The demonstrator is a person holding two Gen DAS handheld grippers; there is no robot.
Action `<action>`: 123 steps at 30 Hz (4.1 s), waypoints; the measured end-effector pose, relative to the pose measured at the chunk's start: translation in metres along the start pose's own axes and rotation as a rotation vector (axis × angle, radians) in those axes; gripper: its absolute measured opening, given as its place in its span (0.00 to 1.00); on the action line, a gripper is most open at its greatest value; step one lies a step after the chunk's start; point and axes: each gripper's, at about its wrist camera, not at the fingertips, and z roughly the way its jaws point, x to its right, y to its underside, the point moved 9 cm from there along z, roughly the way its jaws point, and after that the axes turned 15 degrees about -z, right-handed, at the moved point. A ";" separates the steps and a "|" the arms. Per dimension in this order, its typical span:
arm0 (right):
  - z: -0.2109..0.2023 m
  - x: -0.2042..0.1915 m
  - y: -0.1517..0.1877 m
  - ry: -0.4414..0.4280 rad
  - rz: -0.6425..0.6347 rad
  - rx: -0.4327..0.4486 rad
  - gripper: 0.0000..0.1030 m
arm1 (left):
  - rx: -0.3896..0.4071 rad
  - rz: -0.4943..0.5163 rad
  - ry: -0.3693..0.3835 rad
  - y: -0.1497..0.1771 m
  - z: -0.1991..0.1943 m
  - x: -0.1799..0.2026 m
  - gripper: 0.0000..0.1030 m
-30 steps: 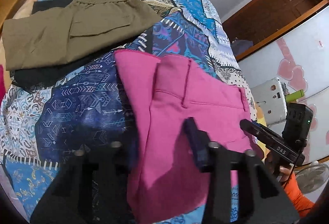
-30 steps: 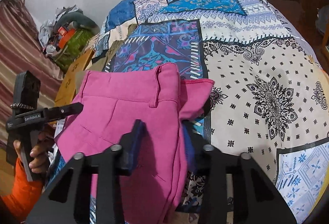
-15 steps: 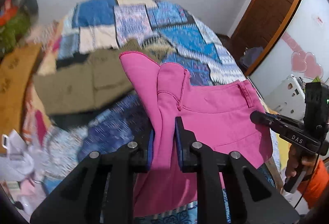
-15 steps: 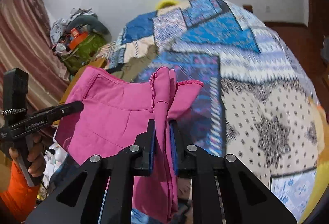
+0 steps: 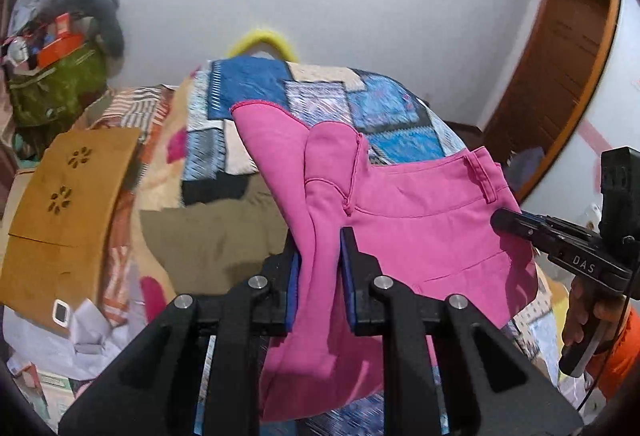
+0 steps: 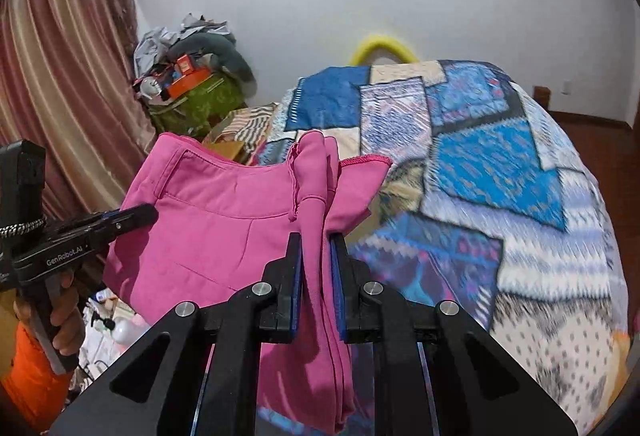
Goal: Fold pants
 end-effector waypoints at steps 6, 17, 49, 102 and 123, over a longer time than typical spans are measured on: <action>0.047 -0.005 -0.025 -0.023 -0.030 -0.023 0.11 | -0.020 -0.088 -0.014 -0.033 0.026 -0.038 0.18; 0.148 0.008 -0.025 -0.047 -0.027 -0.121 0.11 | -0.125 -0.183 -0.079 -0.040 0.124 -0.103 0.18; 0.085 0.005 -0.022 0.108 -0.137 -0.063 0.40 | -0.004 -0.052 -0.210 -0.023 0.083 -0.105 0.58; -0.191 -0.135 -0.014 0.275 -0.175 0.501 1.00 | 0.575 0.110 -0.031 0.054 -0.251 0.027 1.00; -0.189 -0.137 -0.010 0.277 -0.180 0.483 1.00 | 0.554 0.095 -0.024 0.053 -0.242 0.018 1.00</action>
